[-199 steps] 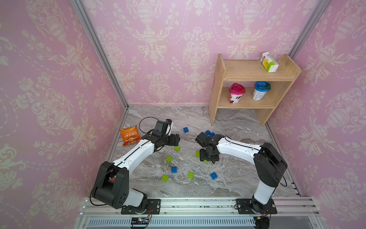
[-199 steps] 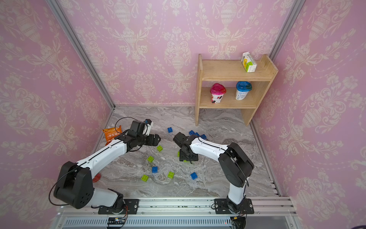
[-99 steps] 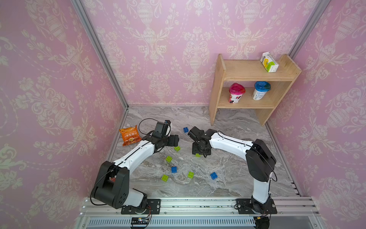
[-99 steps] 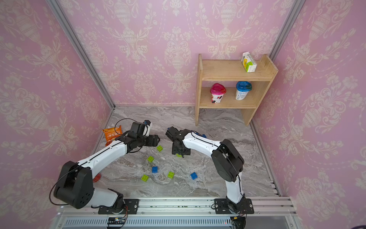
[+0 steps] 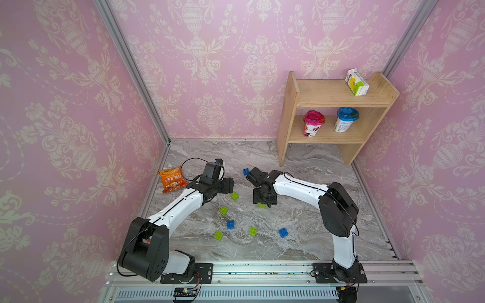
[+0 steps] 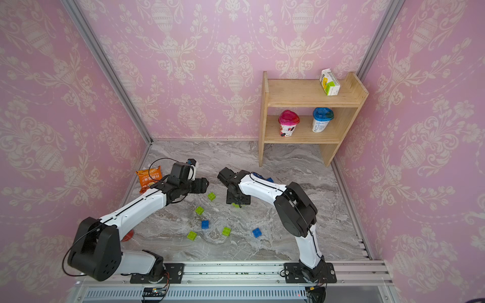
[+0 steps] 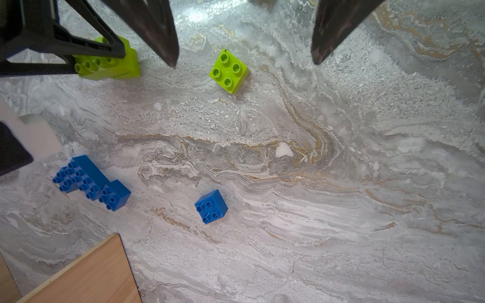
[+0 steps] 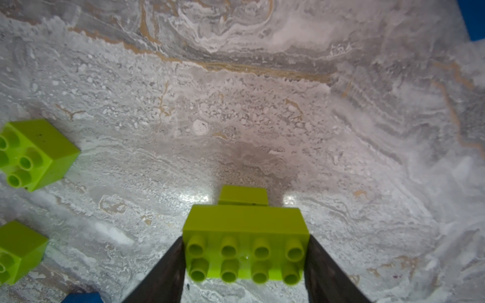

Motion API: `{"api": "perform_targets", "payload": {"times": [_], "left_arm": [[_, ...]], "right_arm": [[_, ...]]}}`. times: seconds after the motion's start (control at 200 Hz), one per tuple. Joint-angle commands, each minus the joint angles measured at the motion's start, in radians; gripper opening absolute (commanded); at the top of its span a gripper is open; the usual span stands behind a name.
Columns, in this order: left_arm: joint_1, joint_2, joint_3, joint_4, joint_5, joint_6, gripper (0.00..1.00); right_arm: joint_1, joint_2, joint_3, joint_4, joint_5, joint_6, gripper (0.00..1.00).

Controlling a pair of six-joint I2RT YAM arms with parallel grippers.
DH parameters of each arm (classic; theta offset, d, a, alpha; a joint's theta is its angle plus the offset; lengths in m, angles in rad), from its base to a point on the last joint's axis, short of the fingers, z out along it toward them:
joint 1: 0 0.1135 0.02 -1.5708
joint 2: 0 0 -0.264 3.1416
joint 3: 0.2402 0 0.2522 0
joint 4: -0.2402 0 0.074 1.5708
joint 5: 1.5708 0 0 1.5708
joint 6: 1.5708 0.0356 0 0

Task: Assemble the letter v with lego
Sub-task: Pick up the lego brick from the center of the board, then assemble the lego brick with the lego brick.

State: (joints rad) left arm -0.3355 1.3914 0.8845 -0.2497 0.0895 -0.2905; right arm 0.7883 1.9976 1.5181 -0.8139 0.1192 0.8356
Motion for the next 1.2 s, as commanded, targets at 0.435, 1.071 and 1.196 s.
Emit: {"api": "perform_targets", "payload": {"times": [0.435,1.071,1.196], "left_arm": [[0.010,-0.041,-0.008,0.004,-0.039,-0.016,0.76],[0.025,-0.061,-0.019,-0.052,-0.043,-0.056,0.76],[0.045,-0.074,-0.010,-0.082,-0.040,-0.065,0.77]], "right_arm": [[0.018,0.113,0.057,-0.096,-0.002,-0.024,0.05],[-0.053,0.165,0.227,-0.088,0.022,-0.180,0.48],[-0.048,0.121,0.254,-0.110,0.020,-0.231,0.90]]}}
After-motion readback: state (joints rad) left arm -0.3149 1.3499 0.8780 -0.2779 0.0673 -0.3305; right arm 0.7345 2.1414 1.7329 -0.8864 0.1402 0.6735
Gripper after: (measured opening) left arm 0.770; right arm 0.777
